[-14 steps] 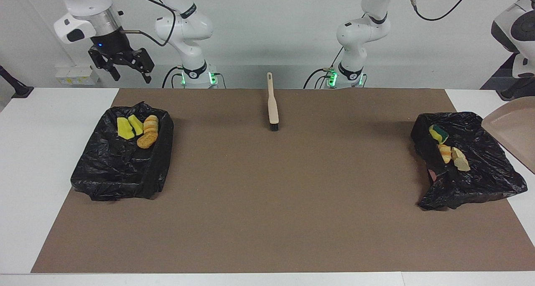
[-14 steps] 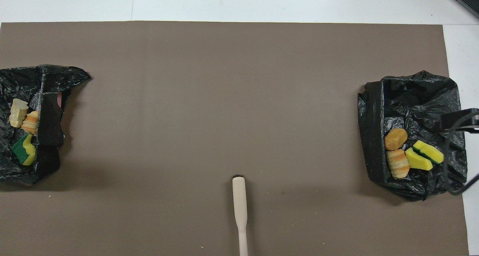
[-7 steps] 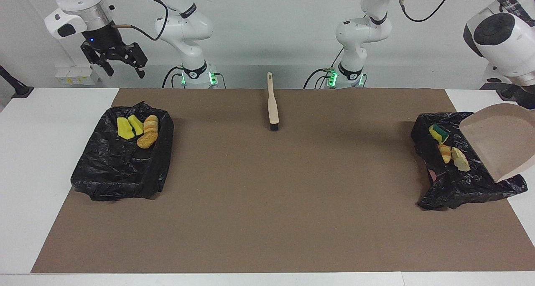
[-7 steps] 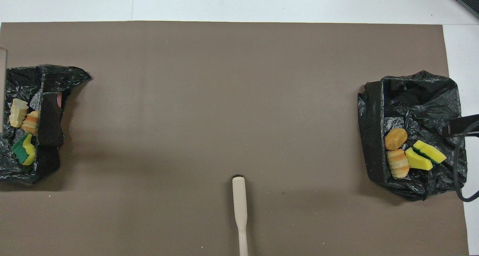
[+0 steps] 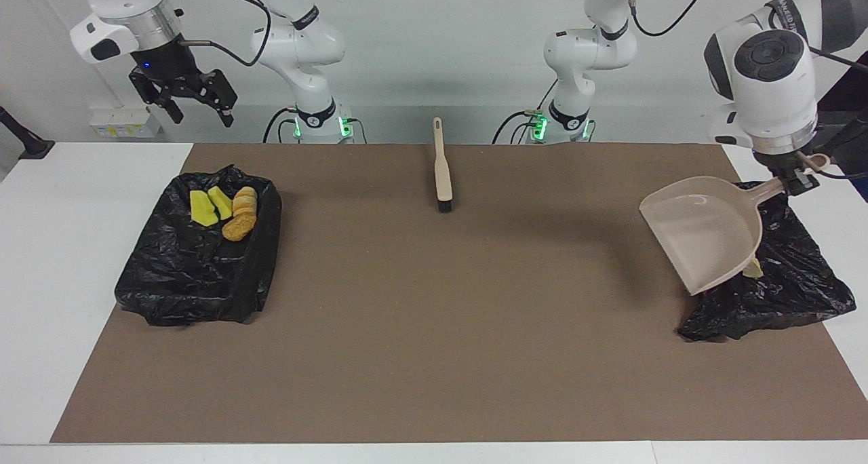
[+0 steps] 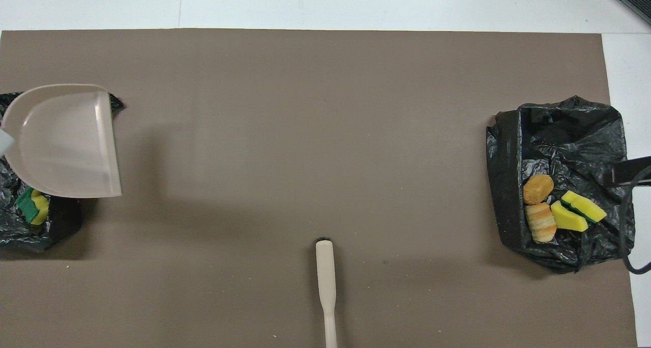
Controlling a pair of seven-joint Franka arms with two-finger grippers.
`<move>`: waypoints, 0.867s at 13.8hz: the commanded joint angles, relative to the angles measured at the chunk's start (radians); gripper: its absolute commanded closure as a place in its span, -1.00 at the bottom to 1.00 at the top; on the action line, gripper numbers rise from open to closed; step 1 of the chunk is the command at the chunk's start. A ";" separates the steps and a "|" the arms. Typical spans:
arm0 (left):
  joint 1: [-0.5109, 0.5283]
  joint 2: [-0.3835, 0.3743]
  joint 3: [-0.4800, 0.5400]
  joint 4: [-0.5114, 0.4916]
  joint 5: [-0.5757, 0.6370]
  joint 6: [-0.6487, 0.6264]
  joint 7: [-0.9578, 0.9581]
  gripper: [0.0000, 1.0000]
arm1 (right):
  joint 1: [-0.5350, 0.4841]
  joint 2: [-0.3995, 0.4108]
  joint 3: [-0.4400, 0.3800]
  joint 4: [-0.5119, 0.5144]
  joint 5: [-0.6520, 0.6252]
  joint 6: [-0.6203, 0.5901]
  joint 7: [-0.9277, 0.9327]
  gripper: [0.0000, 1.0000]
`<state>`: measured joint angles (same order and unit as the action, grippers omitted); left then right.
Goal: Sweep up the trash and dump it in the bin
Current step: 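Bring the empty dustpan back and set it down with the left gripper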
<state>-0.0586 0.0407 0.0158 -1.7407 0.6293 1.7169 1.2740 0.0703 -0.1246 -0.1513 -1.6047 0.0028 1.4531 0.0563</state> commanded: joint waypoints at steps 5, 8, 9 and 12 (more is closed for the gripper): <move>-0.211 -0.087 0.013 -0.192 -0.362 -0.014 -0.556 1.00 | -0.012 -0.015 0.006 -0.015 -0.012 -0.011 -0.023 -1.00; -0.361 -0.101 0.013 -0.198 -0.463 -0.010 -0.897 1.00 | -0.012 -0.015 0.009 -0.009 -0.003 -0.025 -0.024 -1.00; -0.389 -0.099 0.013 -0.198 -0.523 -0.002 -0.985 1.00 | -0.012 -0.016 0.012 0.003 0.000 -0.027 -0.024 -1.00; -0.519 -0.068 0.013 -0.180 -0.630 0.021 -1.297 1.00 | 0.000 -0.018 0.016 0.012 -0.004 -0.049 -0.026 -1.00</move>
<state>-0.5046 -0.0188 0.0069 -1.9054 0.0584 1.7134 0.1499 0.0729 -0.1311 -0.1415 -1.5997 0.0030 1.4372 0.0563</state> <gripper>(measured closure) 0.687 0.000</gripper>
